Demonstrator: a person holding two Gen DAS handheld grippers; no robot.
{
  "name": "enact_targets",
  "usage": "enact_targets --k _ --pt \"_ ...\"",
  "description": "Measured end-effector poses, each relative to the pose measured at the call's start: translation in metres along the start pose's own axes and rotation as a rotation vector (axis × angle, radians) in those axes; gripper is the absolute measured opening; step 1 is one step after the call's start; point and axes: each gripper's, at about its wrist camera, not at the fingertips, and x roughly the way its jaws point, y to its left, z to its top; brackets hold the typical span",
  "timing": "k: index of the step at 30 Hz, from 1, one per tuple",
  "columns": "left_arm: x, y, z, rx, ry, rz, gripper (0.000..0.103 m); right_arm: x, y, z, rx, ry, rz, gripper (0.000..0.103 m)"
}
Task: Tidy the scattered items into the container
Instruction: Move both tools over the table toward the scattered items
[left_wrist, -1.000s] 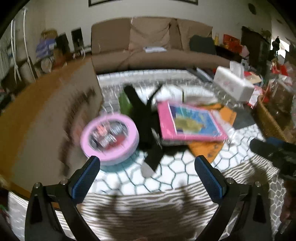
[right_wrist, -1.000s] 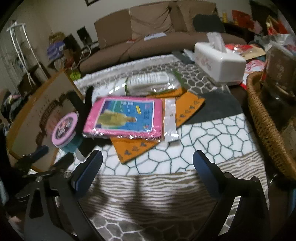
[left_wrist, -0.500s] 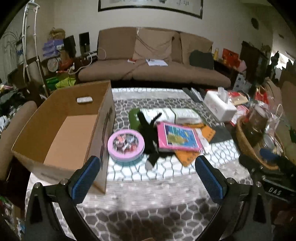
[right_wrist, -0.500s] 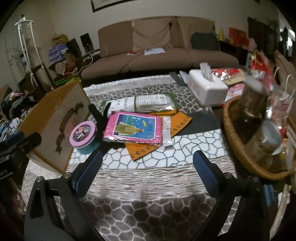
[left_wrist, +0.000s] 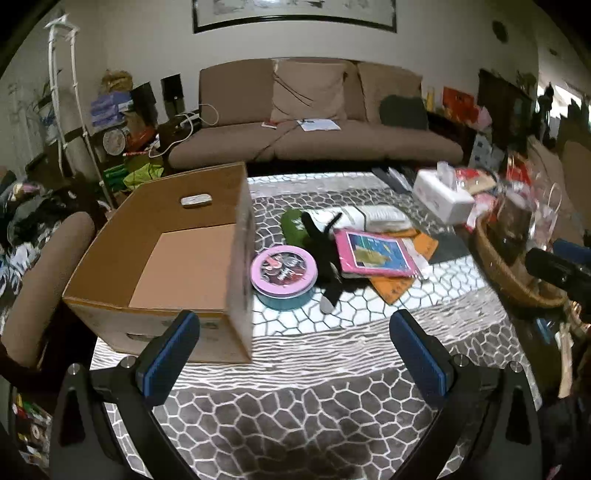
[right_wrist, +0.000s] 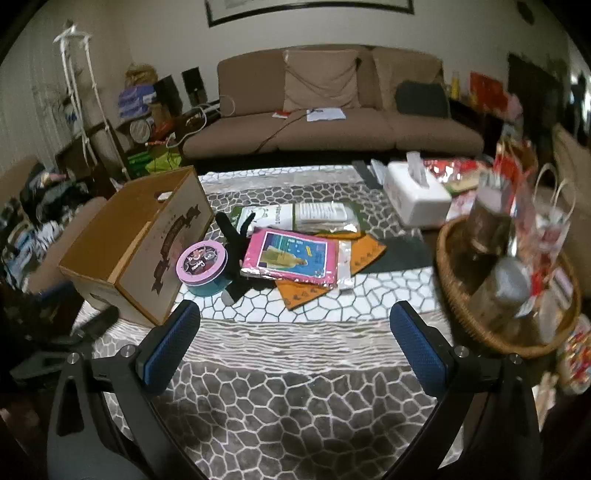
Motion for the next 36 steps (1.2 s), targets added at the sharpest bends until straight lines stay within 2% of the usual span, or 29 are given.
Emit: enact_targets --k 5,8,11,13,15,17,18,19,20,22,23,25,28,30,32,33,34,36 --pt "-0.014 0.024 0.003 0.013 -0.005 0.088 0.103 -0.009 0.026 0.010 -0.021 0.008 0.045 0.103" --pt "-0.025 0.043 0.007 -0.032 0.005 0.065 0.103 -0.016 0.040 0.013 -0.060 -0.001 0.016 0.103" --pt "-0.035 0.062 0.019 -0.132 0.003 -0.045 0.103 -0.025 0.048 0.022 -0.088 -0.005 -0.010 0.103" --pt "-0.037 0.073 0.028 -0.209 0.004 -0.081 0.103 -0.032 0.050 0.035 -0.095 0.000 -0.036 0.103" --pt "-0.040 0.082 0.031 -0.290 -0.020 -0.068 0.103 -0.038 0.052 0.049 -0.105 -0.016 -0.102 0.103" --pt "-0.042 0.082 0.025 -0.329 -0.099 -0.067 0.103 -0.042 0.050 0.055 -0.090 -0.098 -0.204 0.103" --pt "-0.041 0.079 0.022 -0.316 -0.136 -0.055 0.103 -0.039 0.046 0.049 -0.082 -0.141 -0.220 0.103" --pt "-0.038 0.071 0.019 -0.284 -0.157 -0.013 0.103 -0.028 0.039 0.037 -0.088 -0.176 -0.195 0.103" --pt "-0.031 0.059 0.018 -0.229 -0.152 0.022 0.103 -0.017 0.032 0.030 -0.096 -0.168 -0.159 0.103" --pt "-0.017 0.038 0.019 -0.131 -0.127 0.018 0.103 0.012 0.012 0.022 -0.062 -0.095 -0.091 0.103" --pt "-0.009 0.025 0.020 -0.083 -0.113 0.002 0.103 0.021 0.005 0.021 -0.036 -0.076 -0.071 0.103" --pt "0.016 -0.003 0.022 -0.022 -0.071 -0.081 0.103 0.034 -0.016 0.023 0.019 -0.057 -0.028 0.103" --pt "0.052 -0.033 0.023 -0.020 -0.003 -0.220 0.103 0.057 -0.041 0.032 0.042 -0.005 -0.032 0.103" --pt "0.073 -0.048 0.021 -0.018 0.029 -0.241 0.103 0.080 -0.056 0.034 0.032 0.041 -0.003 0.103" --pt "0.101 -0.062 0.022 0.001 0.042 -0.224 0.103 0.101 -0.069 0.034 0.021 0.079 0.010 0.098" --pt "0.111 -0.066 0.023 0.013 0.045 -0.217 0.103 0.114 -0.076 0.033 0.015 0.104 0.010 0.091" --pt "0.128 -0.073 0.024 0.038 0.054 -0.199 0.103 0.127 -0.082 0.032 0.012 0.132 0.012 0.076" --pt "0.147 -0.079 0.021 0.069 0.066 -0.183 0.103 0.154 -0.094 0.027 0.035 0.189 0.031 0.063"
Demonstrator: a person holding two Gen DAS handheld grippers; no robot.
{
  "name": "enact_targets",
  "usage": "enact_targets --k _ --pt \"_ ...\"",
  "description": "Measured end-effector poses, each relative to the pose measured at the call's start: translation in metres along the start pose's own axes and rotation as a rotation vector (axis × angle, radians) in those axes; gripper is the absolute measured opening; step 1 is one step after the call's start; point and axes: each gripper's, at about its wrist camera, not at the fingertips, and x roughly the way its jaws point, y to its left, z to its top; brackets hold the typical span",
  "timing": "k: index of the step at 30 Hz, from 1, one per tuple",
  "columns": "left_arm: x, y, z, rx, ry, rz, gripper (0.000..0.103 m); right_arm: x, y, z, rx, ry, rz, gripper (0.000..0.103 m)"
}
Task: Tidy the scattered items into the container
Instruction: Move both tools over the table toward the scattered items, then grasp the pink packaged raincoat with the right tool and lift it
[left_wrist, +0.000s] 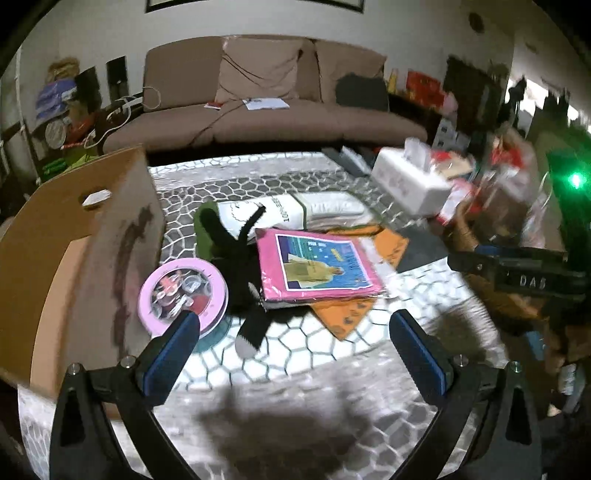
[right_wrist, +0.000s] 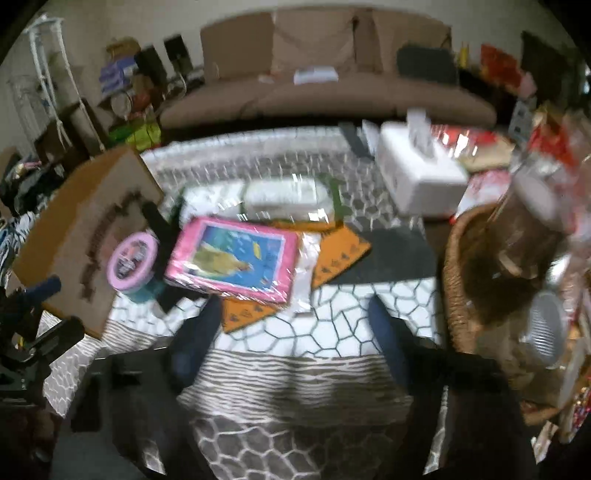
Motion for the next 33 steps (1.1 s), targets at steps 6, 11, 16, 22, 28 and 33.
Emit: enact_targets --k 6,11,16,22,28,33 --pt "0.051 0.000 0.011 -0.001 0.039 0.018 0.103 0.078 -0.038 0.001 0.154 0.092 0.081 0.061" --pt "0.085 -0.004 0.013 0.036 0.074 0.075 0.103 0.119 -0.044 0.003 0.179 0.133 0.076 0.060" --pt "0.106 -0.001 0.011 0.008 0.134 0.073 0.103 0.145 -0.039 0.001 0.167 0.190 0.075 0.040" --pt "0.119 0.010 0.003 -0.069 0.220 -0.029 0.021 0.146 -0.033 -0.008 0.170 0.182 0.085 0.001" --pt "0.097 0.012 0.002 -0.089 0.198 -0.068 0.010 0.114 -0.025 -0.004 0.141 0.142 0.072 0.001" --pt "0.084 0.004 0.003 -0.070 0.192 -0.082 0.008 0.090 -0.021 -0.003 0.131 0.140 0.054 0.001"
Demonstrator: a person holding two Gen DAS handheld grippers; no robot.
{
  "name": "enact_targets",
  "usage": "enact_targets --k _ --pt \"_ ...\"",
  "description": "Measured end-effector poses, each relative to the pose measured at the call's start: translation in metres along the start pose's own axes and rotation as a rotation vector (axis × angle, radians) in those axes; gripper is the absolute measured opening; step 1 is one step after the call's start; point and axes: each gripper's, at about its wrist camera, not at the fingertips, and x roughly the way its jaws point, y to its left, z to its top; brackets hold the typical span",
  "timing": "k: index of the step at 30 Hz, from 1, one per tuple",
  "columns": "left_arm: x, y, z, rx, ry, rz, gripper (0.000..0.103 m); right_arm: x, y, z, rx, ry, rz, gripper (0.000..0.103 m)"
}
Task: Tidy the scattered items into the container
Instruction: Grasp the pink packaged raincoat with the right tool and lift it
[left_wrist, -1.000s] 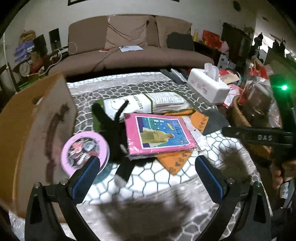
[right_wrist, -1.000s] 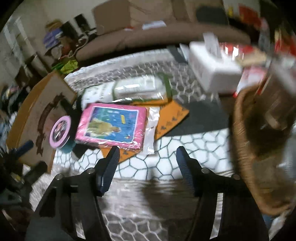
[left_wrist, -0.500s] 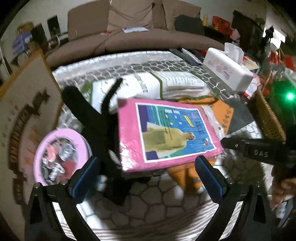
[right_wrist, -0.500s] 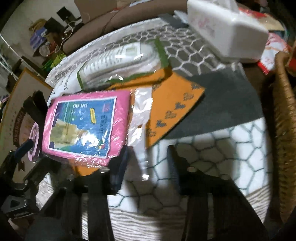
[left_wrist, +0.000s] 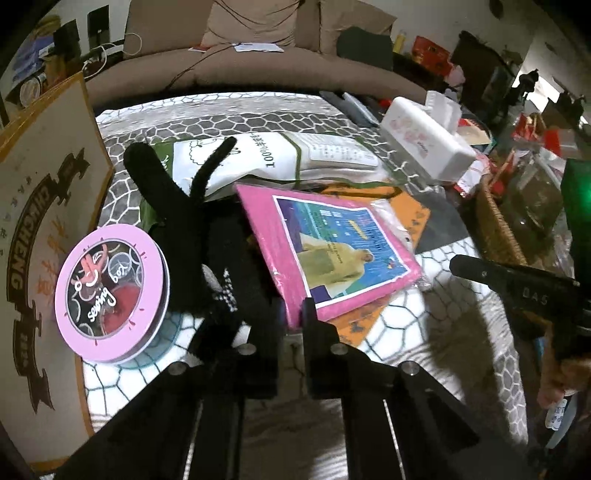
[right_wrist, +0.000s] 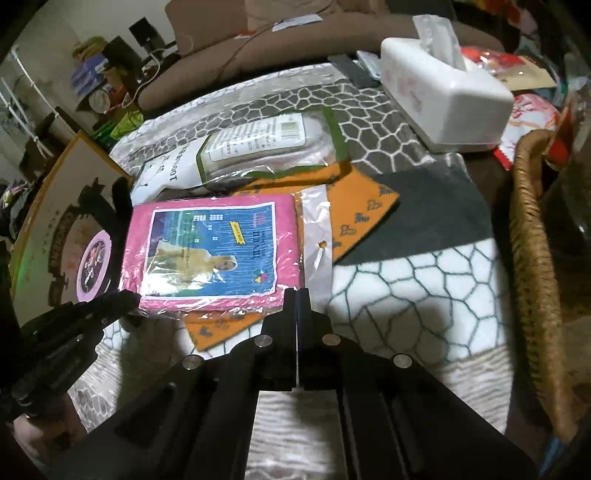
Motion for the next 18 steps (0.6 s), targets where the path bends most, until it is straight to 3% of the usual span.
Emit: enact_targets --k 6,8,10,12,16,17,18 --pt "-0.008 0.004 -0.009 -0.004 0.002 -0.028 0.006 0.006 -0.022 -0.003 0.067 0.004 -0.044 0.012" --pt "-0.013 0.008 -0.015 -0.016 0.008 -0.044 0.006 0.015 -0.031 -0.003 0.101 0.016 -0.033 0.024" --pt "-0.019 0.010 -0.022 -0.022 0.007 -0.058 0.006 0.026 -0.036 -0.004 0.135 0.025 0.029 0.051" --pt "-0.023 0.012 -0.028 -0.033 0.008 -0.073 0.006 0.034 -0.035 -0.006 0.162 0.032 0.075 0.059" --pt "-0.028 0.012 -0.036 -0.036 0.018 -0.086 0.006 0.052 -0.022 -0.012 0.148 0.082 0.102 0.055" --pt "-0.028 0.011 -0.037 -0.034 0.019 -0.084 0.006 0.052 -0.017 -0.013 0.125 0.068 0.081 0.045" --pt "-0.029 0.010 -0.038 -0.033 0.019 -0.080 0.006 0.052 -0.013 -0.015 0.111 0.073 0.091 0.004"
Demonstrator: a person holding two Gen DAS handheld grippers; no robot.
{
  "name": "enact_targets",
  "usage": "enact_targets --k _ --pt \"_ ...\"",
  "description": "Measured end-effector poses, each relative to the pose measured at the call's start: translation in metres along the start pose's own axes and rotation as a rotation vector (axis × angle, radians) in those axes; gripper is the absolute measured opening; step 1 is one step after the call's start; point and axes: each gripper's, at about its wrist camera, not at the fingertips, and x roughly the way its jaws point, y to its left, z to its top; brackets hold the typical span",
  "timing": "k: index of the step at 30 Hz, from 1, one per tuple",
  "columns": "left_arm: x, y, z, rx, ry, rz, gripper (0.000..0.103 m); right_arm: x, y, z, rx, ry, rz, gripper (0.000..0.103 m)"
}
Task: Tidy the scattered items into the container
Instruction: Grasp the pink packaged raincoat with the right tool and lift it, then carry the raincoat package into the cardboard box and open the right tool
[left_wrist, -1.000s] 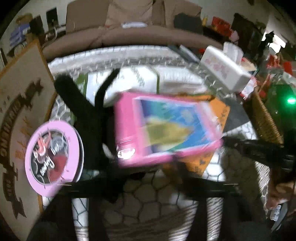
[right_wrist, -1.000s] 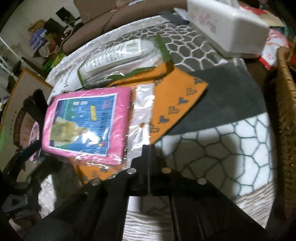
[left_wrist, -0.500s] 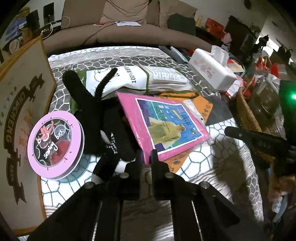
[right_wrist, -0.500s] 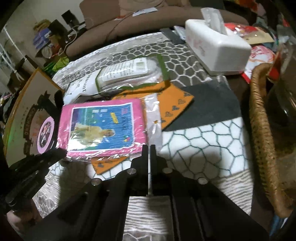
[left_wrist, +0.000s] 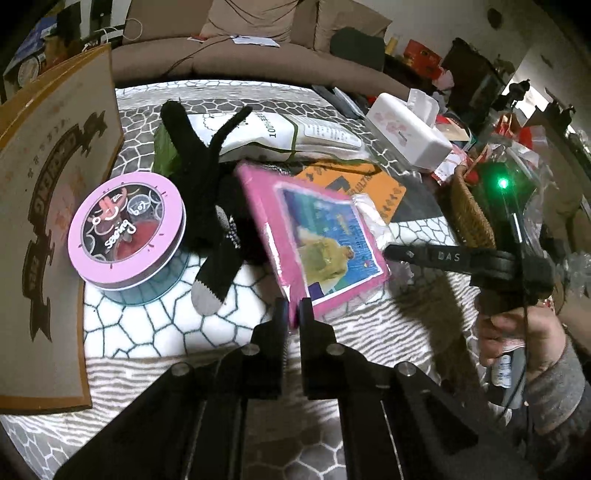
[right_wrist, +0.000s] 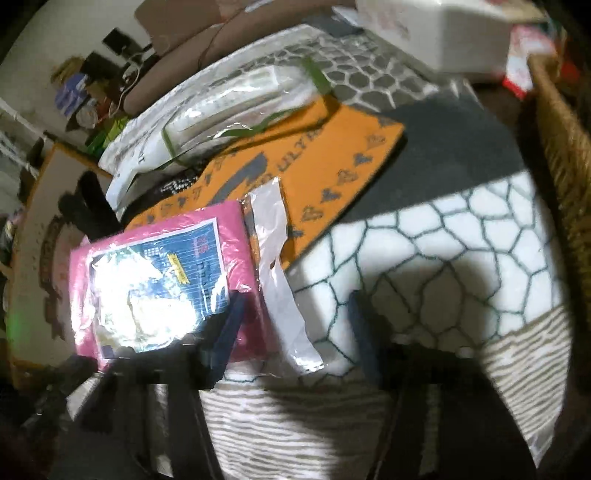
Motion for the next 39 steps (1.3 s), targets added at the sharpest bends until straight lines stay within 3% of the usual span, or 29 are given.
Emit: enact_targets --k 4,9,15,20,25,32,39 --pt "-0.002 -0.004 -0.003 0.005 0.004 -0.003 0.006 -0.009 0.007 -0.005 0.006 0.012 0.066 0.001" --pt "-0.020 -0.010 -0.007 0.009 -0.016 -0.014 0.005 -0.043 0.027 -0.009 -0.073 -0.022 0.015 0.001" --pt "-0.082 -0.019 -0.009 0.030 -0.096 -0.025 0.005 -0.108 0.067 -0.005 -0.186 -0.116 -0.038 0.001" --pt "-0.142 -0.004 -0.007 0.008 -0.176 -0.017 0.005 -0.155 0.132 0.005 -0.300 -0.198 -0.055 0.001" --pt "-0.191 0.033 0.009 -0.022 -0.240 0.021 0.005 -0.173 0.232 0.021 -0.447 -0.254 -0.083 0.001" --pt "-0.211 0.104 0.031 -0.085 -0.250 0.081 0.005 -0.137 0.361 0.052 -0.575 -0.267 -0.078 0.001" --pt "-0.166 0.161 0.050 -0.134 -0.154 0.044 0.005 -0.047 0.453 0.076 -0.736 -0.197 -0.144 0.001"
